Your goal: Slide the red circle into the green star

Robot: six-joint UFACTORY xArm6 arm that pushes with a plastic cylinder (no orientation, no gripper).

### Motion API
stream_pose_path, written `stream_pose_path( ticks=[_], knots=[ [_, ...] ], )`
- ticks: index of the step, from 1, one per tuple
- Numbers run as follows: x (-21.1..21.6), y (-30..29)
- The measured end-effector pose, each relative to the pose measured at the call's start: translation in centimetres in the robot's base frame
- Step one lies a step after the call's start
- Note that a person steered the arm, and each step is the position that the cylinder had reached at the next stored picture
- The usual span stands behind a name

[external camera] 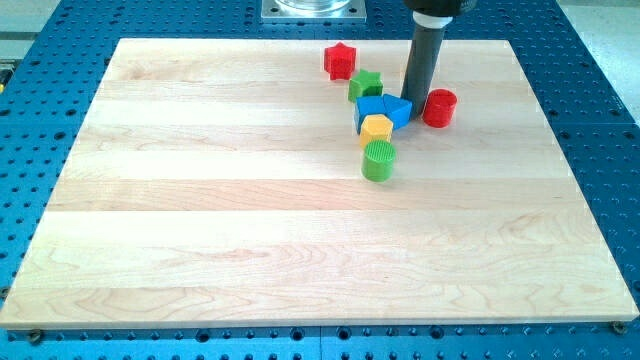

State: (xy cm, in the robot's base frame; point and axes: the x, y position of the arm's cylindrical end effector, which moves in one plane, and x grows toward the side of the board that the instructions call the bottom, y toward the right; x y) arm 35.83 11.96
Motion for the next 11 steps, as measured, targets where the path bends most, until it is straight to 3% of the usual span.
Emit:
stream_pose_path(
  ticks=[1, 2, 3, 4, 5, 6, 7, 9, 10, 11],
  knots=[
    [2.0, 3.7],
    [0.1, 7.1],
    [2.1, 9.6],
    [-3.8, 11.4],
    [-4.2, 5.3],
    [-3.0, -4.6],
    [-6.0, -4.3],
    [-8.7, 3.7],
    [-5.5, 5.2],
    [4.0, 4.7]
  ],
)
